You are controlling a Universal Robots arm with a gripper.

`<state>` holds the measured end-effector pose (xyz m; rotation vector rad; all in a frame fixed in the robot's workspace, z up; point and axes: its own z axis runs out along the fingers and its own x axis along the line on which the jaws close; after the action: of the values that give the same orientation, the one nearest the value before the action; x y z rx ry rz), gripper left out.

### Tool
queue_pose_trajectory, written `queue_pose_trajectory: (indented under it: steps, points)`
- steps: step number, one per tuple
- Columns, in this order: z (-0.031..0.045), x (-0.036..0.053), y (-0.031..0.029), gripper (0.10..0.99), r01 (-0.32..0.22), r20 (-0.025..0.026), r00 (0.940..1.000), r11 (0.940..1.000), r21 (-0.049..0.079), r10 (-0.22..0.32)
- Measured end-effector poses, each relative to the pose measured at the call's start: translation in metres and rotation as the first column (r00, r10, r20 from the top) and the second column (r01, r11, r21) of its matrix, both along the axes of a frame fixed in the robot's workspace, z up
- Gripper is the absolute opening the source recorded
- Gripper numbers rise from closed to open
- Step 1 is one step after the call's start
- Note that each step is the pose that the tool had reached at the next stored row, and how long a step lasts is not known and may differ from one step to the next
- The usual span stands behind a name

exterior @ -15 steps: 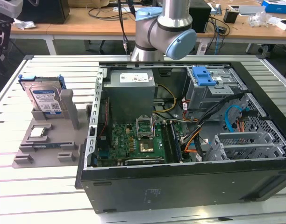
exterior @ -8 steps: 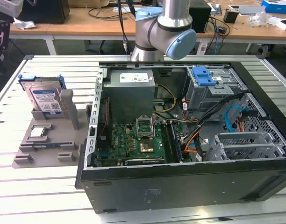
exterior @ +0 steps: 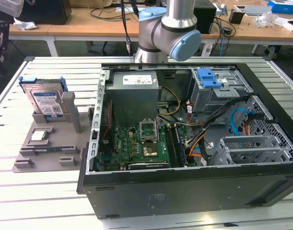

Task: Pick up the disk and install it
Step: 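Pick up the disk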

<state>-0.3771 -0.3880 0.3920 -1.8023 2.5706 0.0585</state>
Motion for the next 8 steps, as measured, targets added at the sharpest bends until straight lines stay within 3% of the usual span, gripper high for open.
queue_pose_trajectory:
  steps: [8]
  points:
    - [0.0,0.0,0.0,0.106,-0.051,0.0,0.9987,0.9987,0.0,0.051]
